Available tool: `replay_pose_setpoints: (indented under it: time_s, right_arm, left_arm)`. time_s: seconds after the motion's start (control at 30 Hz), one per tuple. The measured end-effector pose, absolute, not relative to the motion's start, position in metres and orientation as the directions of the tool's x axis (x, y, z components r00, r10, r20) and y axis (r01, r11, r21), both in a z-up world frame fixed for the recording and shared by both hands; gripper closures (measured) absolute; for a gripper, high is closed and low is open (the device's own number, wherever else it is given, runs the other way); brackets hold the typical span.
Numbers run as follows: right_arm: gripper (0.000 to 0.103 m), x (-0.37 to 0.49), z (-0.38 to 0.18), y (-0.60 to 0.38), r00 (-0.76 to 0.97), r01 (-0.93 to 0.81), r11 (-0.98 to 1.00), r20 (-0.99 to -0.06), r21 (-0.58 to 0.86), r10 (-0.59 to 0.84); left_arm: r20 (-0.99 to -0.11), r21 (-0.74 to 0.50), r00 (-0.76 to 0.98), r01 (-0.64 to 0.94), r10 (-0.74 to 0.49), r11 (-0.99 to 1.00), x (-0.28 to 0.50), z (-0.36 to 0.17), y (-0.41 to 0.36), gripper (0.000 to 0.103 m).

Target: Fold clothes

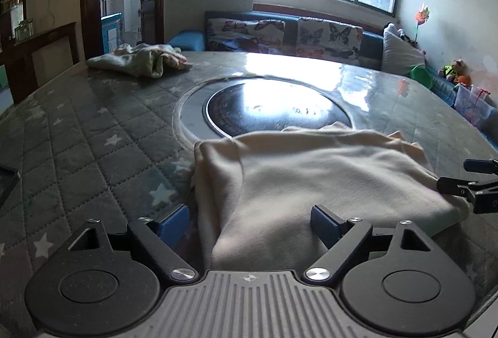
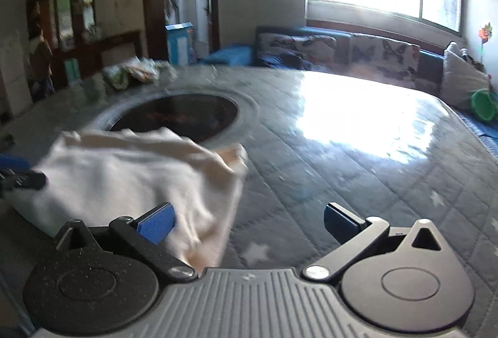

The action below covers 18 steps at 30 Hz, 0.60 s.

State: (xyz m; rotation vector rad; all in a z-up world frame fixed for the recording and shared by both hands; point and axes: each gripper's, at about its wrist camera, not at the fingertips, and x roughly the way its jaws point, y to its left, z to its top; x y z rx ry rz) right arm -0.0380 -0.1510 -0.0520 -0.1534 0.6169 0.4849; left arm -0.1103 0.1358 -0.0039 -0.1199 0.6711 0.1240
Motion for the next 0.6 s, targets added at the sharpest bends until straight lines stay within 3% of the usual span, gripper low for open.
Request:
replay_pose_setpoints:
  time_s: [0.3,0.6]
  right_arm:
    - [0.000,-0.033,-0.036,-0.140,0.728,-0.504,0.863,-0.553,-0.032,0.405]
    - [0.000,0.007,-0.051,-0.117,0.758,-0.447,0.885,-0.581,-0.133,0.296]
  left_arm:
    - [-0.605,-0.051,0.790,-0.156,0.094,0.986,-0.111,0.008,0.138,0.016]
    - [-0.637,-0.028,0.760,-0.192,0.130,0.981,-0.100,-0.003,0.146,0.016]
